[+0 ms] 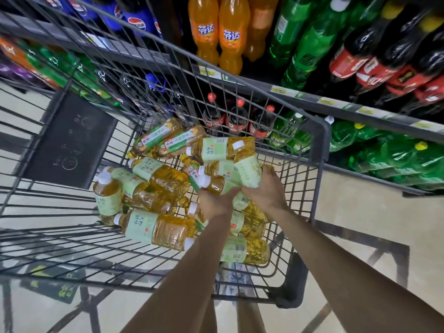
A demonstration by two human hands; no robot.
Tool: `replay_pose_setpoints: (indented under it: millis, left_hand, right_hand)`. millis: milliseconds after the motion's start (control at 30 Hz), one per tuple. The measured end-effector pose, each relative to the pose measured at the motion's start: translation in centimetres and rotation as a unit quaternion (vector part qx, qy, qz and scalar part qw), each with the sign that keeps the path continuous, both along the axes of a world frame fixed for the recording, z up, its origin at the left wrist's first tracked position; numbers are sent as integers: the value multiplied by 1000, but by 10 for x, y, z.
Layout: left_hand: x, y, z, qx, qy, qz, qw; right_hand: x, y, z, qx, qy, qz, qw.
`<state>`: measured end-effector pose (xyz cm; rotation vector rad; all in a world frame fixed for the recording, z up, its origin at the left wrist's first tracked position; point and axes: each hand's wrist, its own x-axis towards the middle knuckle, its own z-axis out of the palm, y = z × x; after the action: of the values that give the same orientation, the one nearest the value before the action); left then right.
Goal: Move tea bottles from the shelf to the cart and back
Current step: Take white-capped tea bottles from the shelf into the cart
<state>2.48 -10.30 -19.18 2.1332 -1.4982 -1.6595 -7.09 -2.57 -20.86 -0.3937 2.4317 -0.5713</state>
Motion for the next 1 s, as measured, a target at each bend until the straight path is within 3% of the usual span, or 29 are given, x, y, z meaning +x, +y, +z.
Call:
replay_pose_setpoints:
  millis: [167, 467, 733, 1000]
  left_hand:
    - [-6, 4, 2, -5, -6, -28, 1000]
    - [15, -24, 53, 0, 85, -85, 993]
    - [28, -50, 135, -42, 104, -154, 982]
    - [34, -41, 208, -92, 199, -180, 959]
  right_hand:
    - [-3, 5, 0, -32, -50, -50, 997]
    - [9, 4, 48, -109, -123, -111, 980]
    - [29, 1, 138, -221, -114, -133, 959]
    - [40, 12, 221, -272, -69, -134, 951]
